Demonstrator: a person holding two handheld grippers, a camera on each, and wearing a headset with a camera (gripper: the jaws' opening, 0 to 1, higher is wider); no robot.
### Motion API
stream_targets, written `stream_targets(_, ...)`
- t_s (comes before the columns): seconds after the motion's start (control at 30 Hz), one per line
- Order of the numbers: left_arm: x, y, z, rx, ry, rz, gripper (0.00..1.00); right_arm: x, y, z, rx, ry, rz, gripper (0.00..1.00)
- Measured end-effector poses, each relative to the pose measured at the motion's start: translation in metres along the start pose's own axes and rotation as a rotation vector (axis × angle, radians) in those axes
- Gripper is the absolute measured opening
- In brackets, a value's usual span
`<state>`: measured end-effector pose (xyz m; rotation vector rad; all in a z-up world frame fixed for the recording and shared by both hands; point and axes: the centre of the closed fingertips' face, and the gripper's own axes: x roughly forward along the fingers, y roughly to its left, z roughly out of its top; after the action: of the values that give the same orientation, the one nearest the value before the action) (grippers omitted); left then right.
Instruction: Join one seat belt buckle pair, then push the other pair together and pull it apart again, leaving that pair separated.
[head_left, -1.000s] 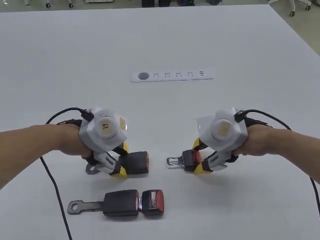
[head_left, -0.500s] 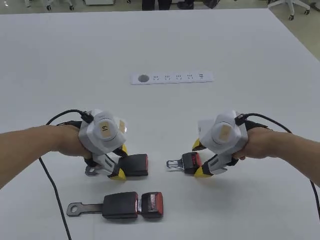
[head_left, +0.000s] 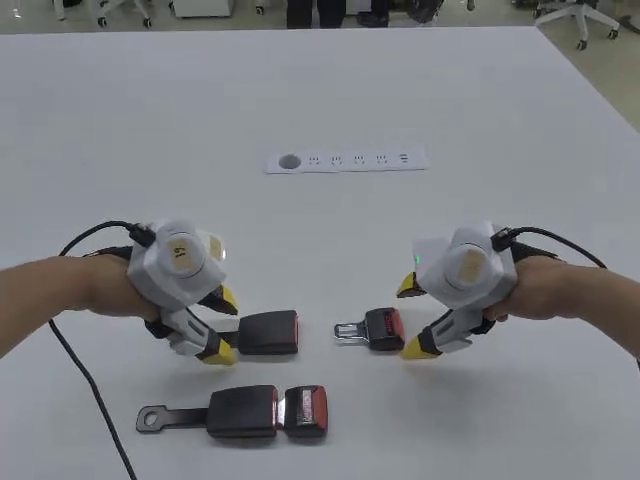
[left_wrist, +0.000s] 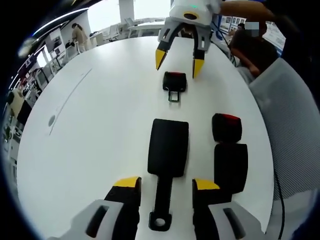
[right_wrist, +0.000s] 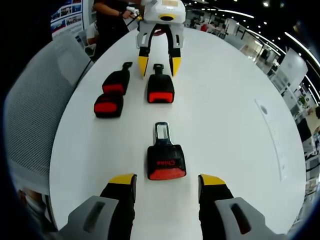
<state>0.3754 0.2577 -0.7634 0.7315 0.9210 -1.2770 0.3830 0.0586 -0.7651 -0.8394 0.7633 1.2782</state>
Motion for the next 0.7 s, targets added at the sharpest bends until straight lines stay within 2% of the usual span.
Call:
stream_targets(0.17,-0.009,-0.005,0.000,-0.050,-0.045,0.019,0.45,-0.008,0.003,-0.002,0.023,-0.014,-0.017,0.51)
stream_targets(0.23,-0.010,0.000,-0.004,-0.071,-0.065,0.028,0.46,-0.010,0.003,-0.002,0.043,-0.024,-0.029,0.52)
stream_targets(0.37,-0.019,-0.004,0.000,-0.117,-0.123,0.056,0.47,-0.014,0.006,0.001,0.089,-0.062,-0.049,0.54)
stream_targets(0.57,-0.028,-0.004,-0.007,-0.177,-0.201,0.098,0.50,-0.018,0.010,0.001,0.150,-0.105,-0.081,0.61)
stream_targets(0.63,-0.032,-0.005,-0.009,-0.220,-0.251,0.125,0.51,-0.020,0.013,0.002,0.172,-0.125,-0.092,0.62)
stream_targets(0.7,-0.036,-0.008,-0.011,-0.246,-0.276,0.138,0.53,-0.022,0.015,0.002,0.193,-0.138,-0.104,0.65)
